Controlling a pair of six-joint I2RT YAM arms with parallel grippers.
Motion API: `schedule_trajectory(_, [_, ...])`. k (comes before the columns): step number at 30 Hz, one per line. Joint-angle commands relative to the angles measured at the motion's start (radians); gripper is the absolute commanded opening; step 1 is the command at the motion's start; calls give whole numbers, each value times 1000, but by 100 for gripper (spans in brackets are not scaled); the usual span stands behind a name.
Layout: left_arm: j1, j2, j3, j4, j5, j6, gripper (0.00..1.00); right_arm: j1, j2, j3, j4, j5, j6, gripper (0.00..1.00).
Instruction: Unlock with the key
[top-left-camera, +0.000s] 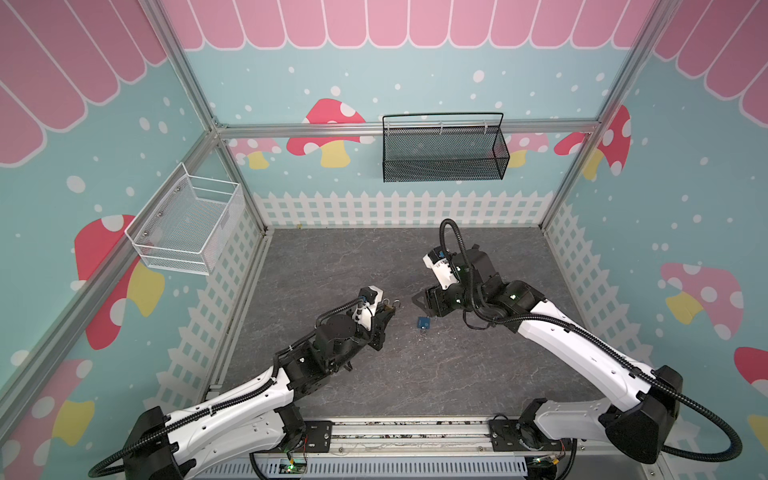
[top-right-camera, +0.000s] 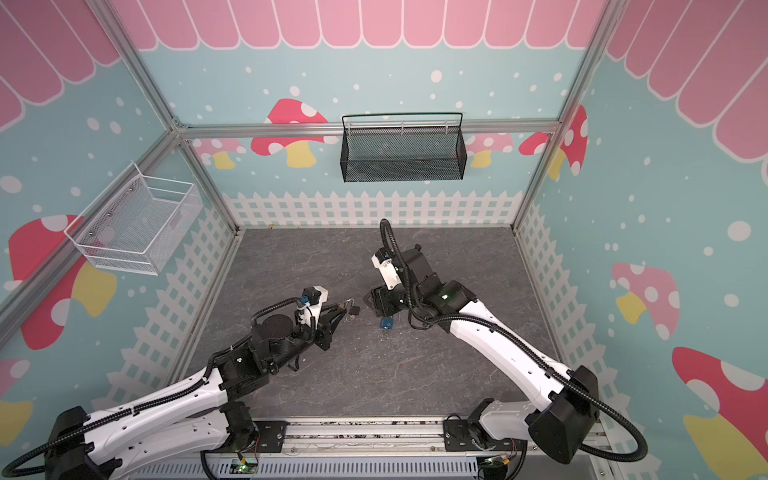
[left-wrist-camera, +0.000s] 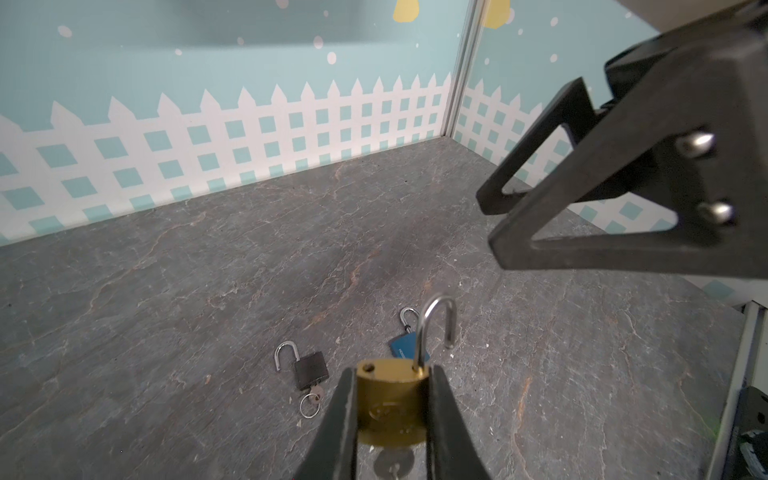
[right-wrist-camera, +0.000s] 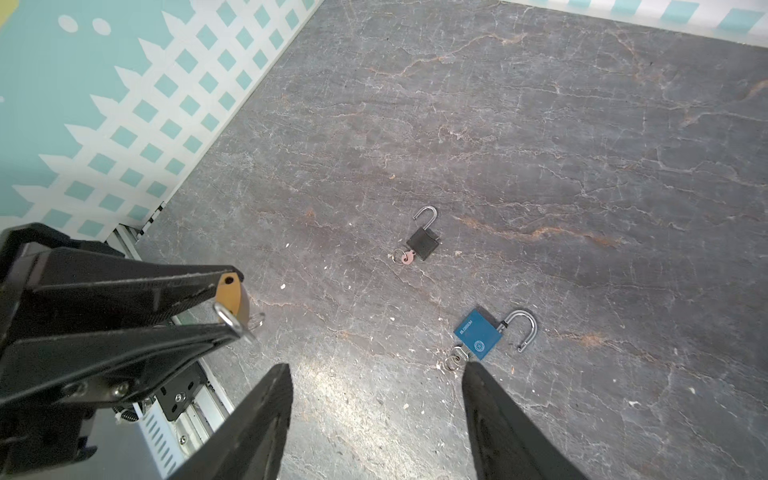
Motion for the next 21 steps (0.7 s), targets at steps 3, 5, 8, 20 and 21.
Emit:
schedule_trajectory(3, [-3,24,79,-277,-71,-261,0,-33,-62,-109,100,-18,25,68])
schedule_trajectory(5, [-3,50,105,-409,-75,-375,0,-53,-79,-166,134,-8,44,68])
schedule_trajectory(8, [-3,88,116,-538,-44,-494,0,-85,-99,-254,207,-29,88,68])
schedule_trajectory(20, [-17,289,124,-668,-47,-682,0,-105,-151,-620,581,-232,165,68])
schedule_trajectory(21, [-17,315,132,-673,-50,-682,0,-105,-148,-639,598,-240,167,69])
